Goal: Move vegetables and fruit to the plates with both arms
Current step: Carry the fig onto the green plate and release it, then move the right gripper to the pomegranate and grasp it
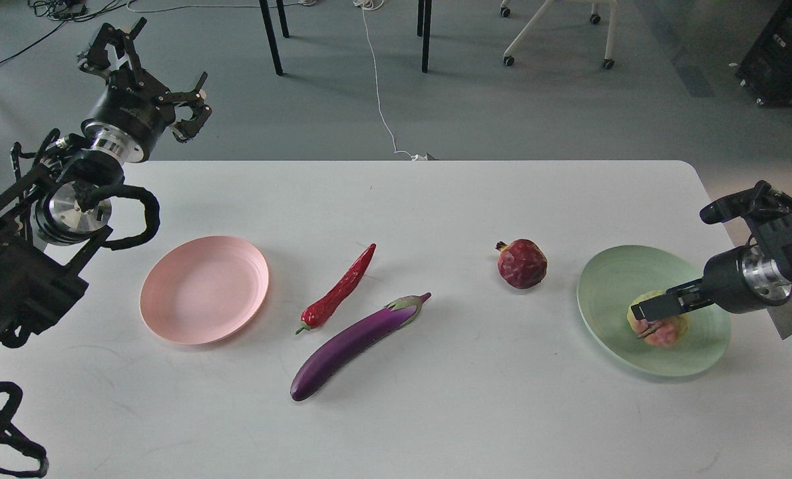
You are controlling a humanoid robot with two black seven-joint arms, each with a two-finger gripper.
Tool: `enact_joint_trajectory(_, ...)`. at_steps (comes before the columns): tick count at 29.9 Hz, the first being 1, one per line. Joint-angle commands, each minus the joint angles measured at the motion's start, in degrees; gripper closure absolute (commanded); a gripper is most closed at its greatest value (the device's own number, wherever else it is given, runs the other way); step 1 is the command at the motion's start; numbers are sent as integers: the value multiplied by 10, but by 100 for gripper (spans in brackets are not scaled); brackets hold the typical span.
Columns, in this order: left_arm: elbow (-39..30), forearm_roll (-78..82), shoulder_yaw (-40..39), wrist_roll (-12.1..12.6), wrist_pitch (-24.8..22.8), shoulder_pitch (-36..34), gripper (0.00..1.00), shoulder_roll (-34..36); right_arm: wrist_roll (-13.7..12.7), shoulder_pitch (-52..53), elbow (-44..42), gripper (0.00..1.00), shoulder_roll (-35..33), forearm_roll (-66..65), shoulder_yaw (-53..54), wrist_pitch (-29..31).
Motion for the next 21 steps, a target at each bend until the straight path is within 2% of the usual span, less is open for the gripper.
enact_joint_trajectory(1, 0, 0, -2, -1, 0, -1, 2, 3, 0, 14, -11, 2, -3, 0, 24, 1)
enact_joint_trajectory(5, 0, -1, -2, -1, 2, 0, 2, 2, -6, 9, -33, 2, 10, -1, 79, 2)
enact_joint_trajectory(9, 0, -1, -2, -1, 3, 0, 2, 2, -11, 7, -38, 4, 81, -6, 75, 2)
enact_joint_trajectory(16, 0, -1, -2, -1, 0, 0, 2, 2, -10, 6, -82, 7, 163, -4, 75, 0)
enact_joint_trajectory(21, 4, -1, -2, -1, -2, -1, 2, 2, -10, 4, -91, 7, 186, -1, 74, -1)
